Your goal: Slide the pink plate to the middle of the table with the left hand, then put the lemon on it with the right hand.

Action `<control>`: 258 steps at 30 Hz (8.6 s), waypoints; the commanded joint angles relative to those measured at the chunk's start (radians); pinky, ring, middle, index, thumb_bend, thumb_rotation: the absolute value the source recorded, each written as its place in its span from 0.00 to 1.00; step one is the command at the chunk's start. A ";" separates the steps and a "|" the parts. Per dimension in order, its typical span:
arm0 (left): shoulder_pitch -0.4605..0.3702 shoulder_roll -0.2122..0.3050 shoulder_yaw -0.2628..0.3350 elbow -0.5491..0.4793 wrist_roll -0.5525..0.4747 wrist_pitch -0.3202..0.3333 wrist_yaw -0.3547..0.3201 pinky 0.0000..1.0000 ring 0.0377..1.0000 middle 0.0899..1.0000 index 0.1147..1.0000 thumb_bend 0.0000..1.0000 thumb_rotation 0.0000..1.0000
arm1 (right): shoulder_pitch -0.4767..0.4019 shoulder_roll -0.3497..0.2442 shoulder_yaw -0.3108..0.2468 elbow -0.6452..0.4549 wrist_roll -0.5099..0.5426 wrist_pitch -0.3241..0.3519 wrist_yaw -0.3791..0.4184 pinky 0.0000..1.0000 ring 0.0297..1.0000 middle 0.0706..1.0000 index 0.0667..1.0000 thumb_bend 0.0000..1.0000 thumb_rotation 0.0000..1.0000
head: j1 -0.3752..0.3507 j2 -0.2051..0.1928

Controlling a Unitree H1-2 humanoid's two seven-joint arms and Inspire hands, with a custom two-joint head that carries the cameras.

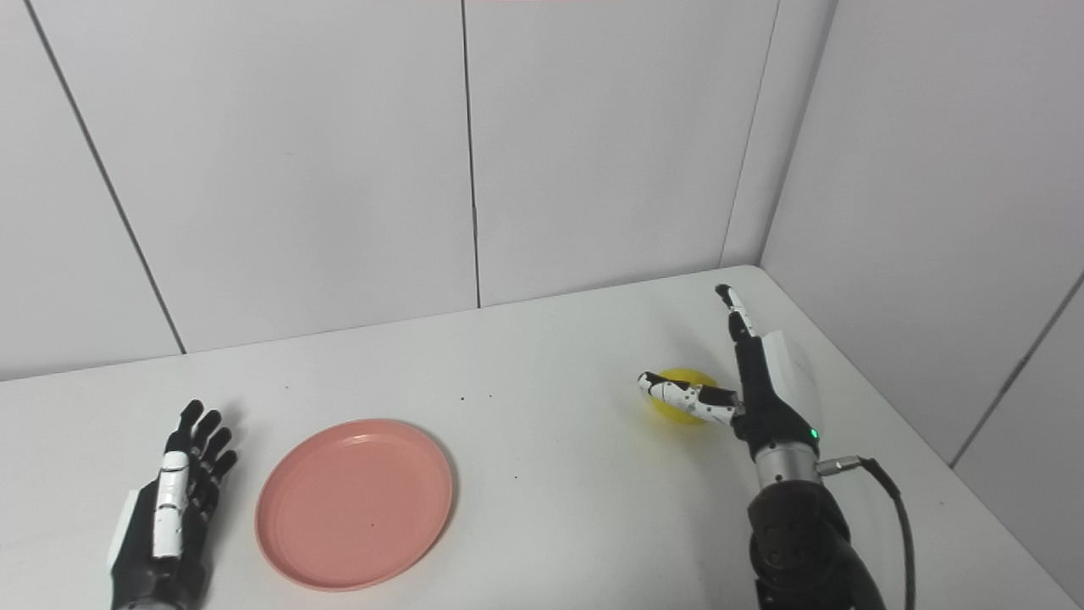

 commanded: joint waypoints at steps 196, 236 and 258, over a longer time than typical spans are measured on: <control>0.031 -0.111 -0.141 -0.195 0.298 0.093 0.109 0.88 0.92 0.93 0.92 0.58 1.00 | -0.098 0.242 0.374 0.094 0.272 -0.421 0.052 0.49 0.45 0.45 0.45 0.52 0.00 | 0.590 0.197; 0.014 -0.094 -0.104 -0.224 0.188 0.107 0.067 0.88 0.93 0.93 0.93 0.57 1.00 | -0.203 0.211 0.504 0.338 -0.258 -0.538 -0.117 0.44 0.41 0.47 0.46 0.52 0.00 | 0.525 0.237; 0.008 -0.090 -0.104 -0.229 0.196 0.132 0.071 0.88 0.93 0.94 0.93 0.55 1.00 | -0.178 0.153 0.534 0.352 -0.285 -0.580 -0.164 0.56 0.56 0.44 0.49 0.52 0.00 | 0.525 0.245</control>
